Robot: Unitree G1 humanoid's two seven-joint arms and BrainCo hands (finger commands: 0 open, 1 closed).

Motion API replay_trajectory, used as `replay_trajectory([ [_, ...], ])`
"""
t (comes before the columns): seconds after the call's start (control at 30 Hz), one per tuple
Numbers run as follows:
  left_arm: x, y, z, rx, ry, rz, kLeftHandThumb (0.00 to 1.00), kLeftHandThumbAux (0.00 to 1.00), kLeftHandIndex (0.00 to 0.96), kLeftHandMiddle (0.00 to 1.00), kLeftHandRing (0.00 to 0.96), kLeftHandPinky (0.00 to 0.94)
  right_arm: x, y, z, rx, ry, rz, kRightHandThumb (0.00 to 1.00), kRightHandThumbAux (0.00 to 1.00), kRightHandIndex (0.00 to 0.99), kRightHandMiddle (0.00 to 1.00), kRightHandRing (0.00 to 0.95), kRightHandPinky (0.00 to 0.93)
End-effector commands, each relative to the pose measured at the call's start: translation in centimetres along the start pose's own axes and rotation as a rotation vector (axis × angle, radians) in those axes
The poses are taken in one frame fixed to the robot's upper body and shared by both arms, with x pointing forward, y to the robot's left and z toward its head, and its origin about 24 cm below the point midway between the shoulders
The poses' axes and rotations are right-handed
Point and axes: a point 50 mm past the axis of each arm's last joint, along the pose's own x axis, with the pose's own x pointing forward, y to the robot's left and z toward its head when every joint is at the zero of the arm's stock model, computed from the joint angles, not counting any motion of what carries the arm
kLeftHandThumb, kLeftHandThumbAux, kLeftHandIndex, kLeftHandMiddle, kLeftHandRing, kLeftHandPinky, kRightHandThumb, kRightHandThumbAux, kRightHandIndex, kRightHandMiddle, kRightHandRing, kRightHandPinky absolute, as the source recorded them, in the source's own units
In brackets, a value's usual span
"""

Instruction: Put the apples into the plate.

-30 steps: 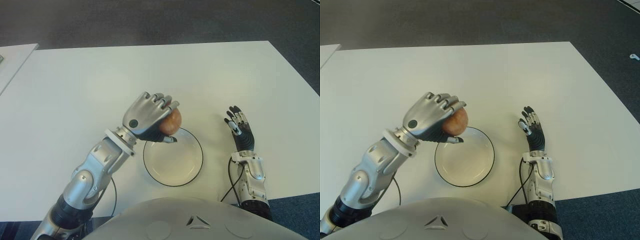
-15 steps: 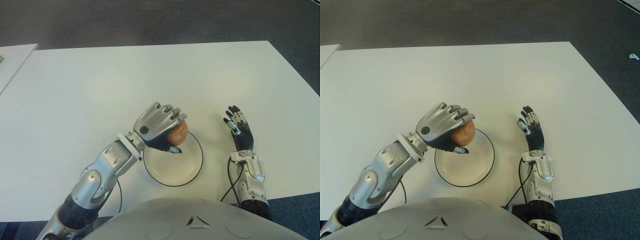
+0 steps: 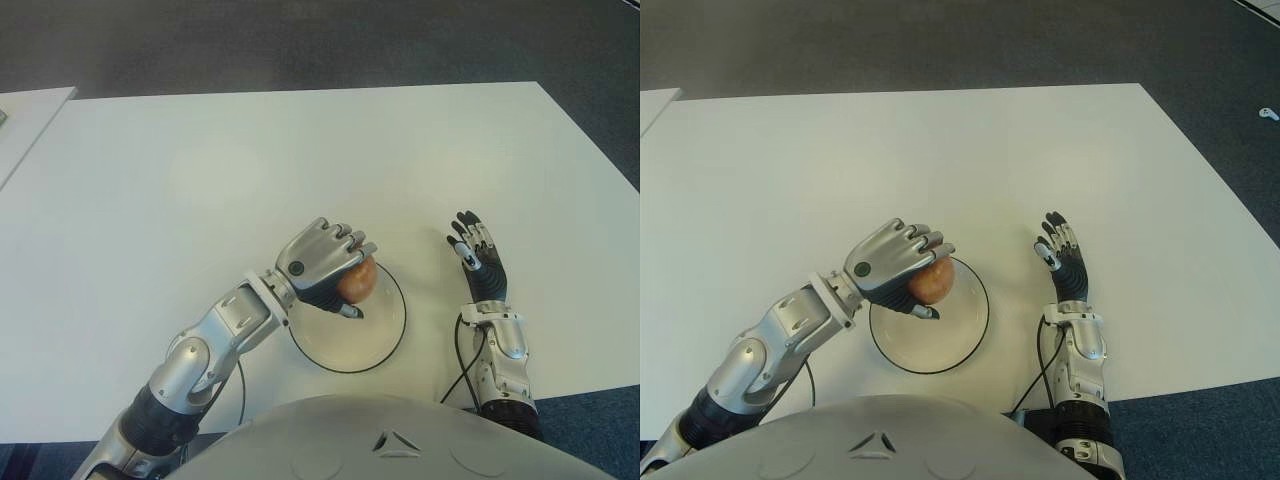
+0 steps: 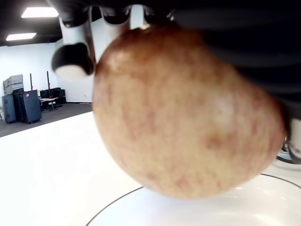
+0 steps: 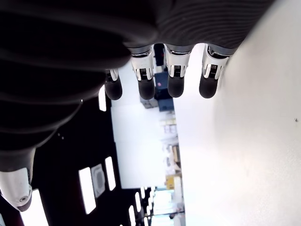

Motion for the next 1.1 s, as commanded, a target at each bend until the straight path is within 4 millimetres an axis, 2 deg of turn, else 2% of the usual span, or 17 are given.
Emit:
replay_trajectory([
  [0.03, -0.06, -0.09, 0.33, -0.021, 0.013, -0.009, 0.721, 0.698, 0.443, 0.878, 0.876, 0.868, -1.4, 0.49, -2.28, 0.04, 0.119, -0.016, 0.122, 0.548, 0.046, 0.03, 0.0, 0.004],
  [0.47, -0.16, -0.76, 0.41, -0.025, 0.033, 0.029, 0.722, 0.698, 0.442, 0.878, 0.877, 0.873, -1.46, 0.45, -2.24, 0.024, 0.126, 0.001, 0.103, 0.542, 0.045, 0.035, 0.004, 0.01],
  [1.1, -0.13, -0.7, 0.26, -0.026, 0.04, 0.064, 0.723, 0.698, 0.443, 0.874, 0.875, 0.863, -1.4, 0.41, -2.1, 0.038, 0.123, 0.002, 0.115, 0.557, 0.039, 0.023, 0.0, 0.0],
])
